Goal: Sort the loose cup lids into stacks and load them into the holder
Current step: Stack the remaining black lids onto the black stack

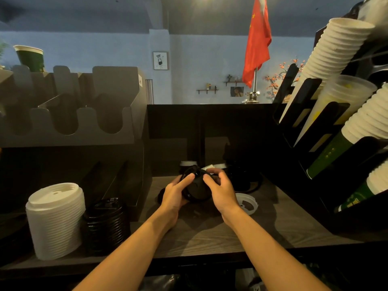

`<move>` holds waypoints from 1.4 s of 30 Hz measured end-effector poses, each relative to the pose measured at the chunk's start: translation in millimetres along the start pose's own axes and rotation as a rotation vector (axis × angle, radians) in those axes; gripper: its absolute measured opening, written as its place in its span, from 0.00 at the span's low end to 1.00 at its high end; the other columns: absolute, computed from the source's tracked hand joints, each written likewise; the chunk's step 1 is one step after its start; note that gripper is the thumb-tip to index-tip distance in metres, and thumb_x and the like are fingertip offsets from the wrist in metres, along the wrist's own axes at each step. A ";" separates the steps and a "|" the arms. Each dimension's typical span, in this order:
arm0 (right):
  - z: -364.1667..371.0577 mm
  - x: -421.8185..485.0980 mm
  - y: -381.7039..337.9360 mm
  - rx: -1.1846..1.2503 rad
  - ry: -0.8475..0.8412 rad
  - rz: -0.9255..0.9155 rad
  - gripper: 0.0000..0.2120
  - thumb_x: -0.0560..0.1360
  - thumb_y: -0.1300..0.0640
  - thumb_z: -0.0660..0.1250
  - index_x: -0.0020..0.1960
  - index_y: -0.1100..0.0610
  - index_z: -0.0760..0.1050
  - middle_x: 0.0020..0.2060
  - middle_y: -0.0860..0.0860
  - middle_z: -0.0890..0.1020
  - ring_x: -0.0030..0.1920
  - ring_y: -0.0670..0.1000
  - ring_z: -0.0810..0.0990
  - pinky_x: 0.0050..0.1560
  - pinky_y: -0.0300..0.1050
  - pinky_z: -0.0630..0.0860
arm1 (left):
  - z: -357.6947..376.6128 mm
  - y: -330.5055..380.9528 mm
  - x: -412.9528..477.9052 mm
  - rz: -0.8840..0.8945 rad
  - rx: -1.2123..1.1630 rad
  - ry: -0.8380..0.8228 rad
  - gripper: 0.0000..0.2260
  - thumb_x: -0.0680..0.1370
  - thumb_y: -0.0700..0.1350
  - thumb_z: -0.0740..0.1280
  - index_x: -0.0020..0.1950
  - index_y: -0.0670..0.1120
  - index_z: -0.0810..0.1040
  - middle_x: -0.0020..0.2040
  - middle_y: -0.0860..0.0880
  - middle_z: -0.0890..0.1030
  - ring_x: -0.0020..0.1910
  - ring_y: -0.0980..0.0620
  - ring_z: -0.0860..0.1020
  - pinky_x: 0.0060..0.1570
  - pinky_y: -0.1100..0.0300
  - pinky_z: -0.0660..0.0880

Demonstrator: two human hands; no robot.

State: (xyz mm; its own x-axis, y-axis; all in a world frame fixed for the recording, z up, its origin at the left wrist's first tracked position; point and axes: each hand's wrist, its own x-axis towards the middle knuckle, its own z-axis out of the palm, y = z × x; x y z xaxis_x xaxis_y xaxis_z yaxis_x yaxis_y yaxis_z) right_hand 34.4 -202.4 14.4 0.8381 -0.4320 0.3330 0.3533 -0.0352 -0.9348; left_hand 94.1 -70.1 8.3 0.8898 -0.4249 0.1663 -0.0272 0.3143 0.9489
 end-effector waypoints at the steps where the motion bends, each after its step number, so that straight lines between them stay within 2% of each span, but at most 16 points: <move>1: -0.5 0.0 -0.2 -0.004 0.006 -0.020 0.07 0.80 0.53 0.67 0.56 0.44 0.74 0.54 0.49 0.80 0.55 0.48 0.81 0.51 0.43 0.81 | 0.1 0.1 0.1 0.002 -0.010 -0.001 0.19 0.75 0.52 0.72 0.64 0.45 0.81 0.55 0.43 0.86 0.56 0.44 0.84 0.62 0.44 0.79; 6: -2.5 0.0 1.4 -0.081 0.048 -0.125 0.11 0.77 0.54 0.71 0.57 0.45 0.74 0.54 0.46 0.80 0.55 0.47 0.80 0.51 0.42 0.82 | 0.8 -1.6 0.8 0.025 -0.013 0.012 0.24 0.71 0.49 0.75 0.66 0.46 0.78 0.56 0.44 0.86 0.56 0.45 0.84 0.58 0.48 0.81; 9: -2.4 -0.1 1.2 -0.104 0.047 -0.144 0.12 0.77 0.52 0.72 0.57 0.44 0.74 0.53 0.46 0.80 0.55 0.47 0.80 0.54 0.46 0.82 | -0.8 -3.0 3.0 0.043 -0.020 0.044 0.21 0.74 0.45 0.74 0.66 0.46 0.78 0.56 0.44 0.85 0.56 0.44 0.84 0.58 0.45 0.81; 14: 0.5 -2.5 2.8 -0.177 -0.059 -0.097 0.14 0.78 0.49 0.69 0.62 0.46 0.72 0.54 0.43 0.78 0.56 0.44 0.78 0.53 0.39 0.78 | -3.6 1.2 -0.1 0.066 -0.046 0.092 0.16 0.76 0.43 0.73 0.64 0.46 0.80 0.56 0.44 0.85 0.56 0.43 0.84 0.59 0.45 0.81; 18: 2.2 -3.7 3.1 -0.257 -0.047 -0.191 0.15 0.78 0.49 0.69 0.63 0.48 0.73 0.55 0.43 0.80 0.57 0.43 0.78 0.51 0.34 0.78 | 0.8 6.8 -10.3 0.113 -0.023 0.143 0.11 0.76 0.46 0.74 0.57 0.51 0.80 0.53 0.46 0.86 0.51 0.48 0.85 0.53 0.50 0.82; 20: 3.6 -7.5 0.0 -0.285 0.003 -0.248 0.16 0.78 0.47 0.69 0.64 0.46 0.73 0.55 0.42 0.79 0.57 0.42 0.77 0.54 0.37 0.78 | 6.1 9.3 -18.5 0.140 0.008 0.165 0.10 0.76 0.49 0.73 0.57 0.53 0.79 0.53 0.48 0.85 0.52 0.50 0.85 0.53 0.54 0.82; 22: 5.7 -12.1 -4.6 -0.279 0.048 -0.266 0.16 0.78 0.47 0.69 0.65 0.46 0.72 0.55 0.42 0.79 0.57 0.43 0.78 0.54 0.38 0.77 | 10.9 11.5 -27.7 0.163 0.019 0.173 0.10 0.78 0.48 0.72 0.58 0.50 0.79 0.53 0.48 0.85 0.49 0.53 0.85 0.45 0.61 0.81; 24: 7.1 -18.1 -8.7 -0.271 0.065 -0.263 0.17 0.78 0.47 0.69 0.65 0.47 0.72 0.56 0.43 0.79 0.57 0.43 0.77 0.53 0.36 0.75 | 13.9 11.9 -34.9 0.182 0.032 0.186 0.12 0.79 0.48 0.71 0.60 0.45 0.80 0.53 0.46 0.85 0.49 0.53 0.86 0.41 0.64 0.80; 26: 5.7 -25.2 -13.2 -0.258 0.060 -0.252 0.17 0.78 0.46 0.69 0.64 0.46 0.73 0.56 0.43 0.79 0.58 0.44 0.77 0.55 0.38 0.76 | 16.9 13.6 -42.6 0.194 0.046 0.208 0.13 0.79 0.48 0.70 0.60 0.43 0.80 0.53 0.45 0.86 0.50 0.51 0.85 0.40 0.64 0.80; 29: 2.3 -38.3 -24.9 -0.194 -0.012 -0.203 0.12 0.77 0.47 0.70 0.58 0.42 0.73 0.53 0.42 0.79 0.55 0.43 0.78 0.50 0.35 0.76 | 16.4 15.1 -54.4 0.207 0.023 0.236 0.11 0.79 0.48 0.70 0.58 0.43 0.82 0.50 0.46 0.86 0.48 0.50 0.86 0.38 0.63 0.80; 33: 2.2 -51.1 -46.0 -0.220 -0.068 -0.216 0.12 0.76 0.48 0.71 0.58 0.46 0.76 0.53 0.44 0.80 0.56 0.44 0.79 0.50 0.36 0.77 | 12.5 23.8 -73.3 0.192 -0.056 0.252 0.13 0.79 0.48 0.71 0.59 0.41 0.82 0.51 0.44 0.86 0.50 0.46 0.86 0.38 0.59 0.80; 35: 6.8 -58.1 -57.2 -0.233 -0.084 -0.243 0.11 0.76 0.50 0.72 0.58 0.45 0.76 0.53 0.42 0.81 0.56 0.41 0.78 0.49 0.32 0.76 | 9.4 31.8 -83.0 0.193 -0.080 0.259 0.13 0.79 0.48 0.71 0.59 0.41 0.82 0.51 0.43 0.86 0.51 0.45 0.86 0.41 0.57 0.81; 38: 14.6 -72.0 -73.0 -0.245 -0.075 -0.295 0.13 0.76 0.51 0.73 0.58 0.45 0.76 0.52 0.38 0.80 0.53 0.36 0.78 0.47 0.28 0.75 | 4.6 44.7 -96.3 0.230 -0.082 0.251 0.14 0.77 0.50 0.72 0.58 0.43 0.83 0.51 0.44 0.87 0.52 0.44 0.86 0.49 0.47 0.82; 39: 18.4 -76.3 -77.8 -0.234 -0.072 -0.314 0.12 0.76 0.52 0.73 0.58 0.45 0.76 0.52 0.39 0.81 0.53 0.36 0.79 0.47 0.28 0.75 | 2.8 49.5 -101.7 0.245 -0.076 0.253 0.14 0.77 0.50 0.72 0.58 0.43 0.83 0.50 0.44 0.87 0.51 0.44 0.86 0.49 0.47 0.82; 42: 31.8 -88.0 -88.5 -0.213 -0.082 -0.344 0.11 0.76 0.52 0.72 0.57 0.46 0.75 0.51 0.43 0.81 0.53 0.43 0.81 0.47 0.35 0.80 | -4.1 66.8 -118.9 0.303 -0.065 0.267 0.13 0.78 0.49 0.71 0.58 0.42 0.83 0.48 0.45 0.87 0.49 0.46 0.86 0.39 0.58 0.80</move>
State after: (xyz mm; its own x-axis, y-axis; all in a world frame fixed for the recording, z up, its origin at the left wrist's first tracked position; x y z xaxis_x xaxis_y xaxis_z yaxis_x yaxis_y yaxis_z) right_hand -57.4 -132.6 71.7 0.7195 -0.2898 0.6312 0.5317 -0.3549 -0.7690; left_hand -11.6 4.9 50.8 0.9331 -0.0727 0.3522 -0.2849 0.4480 0.8474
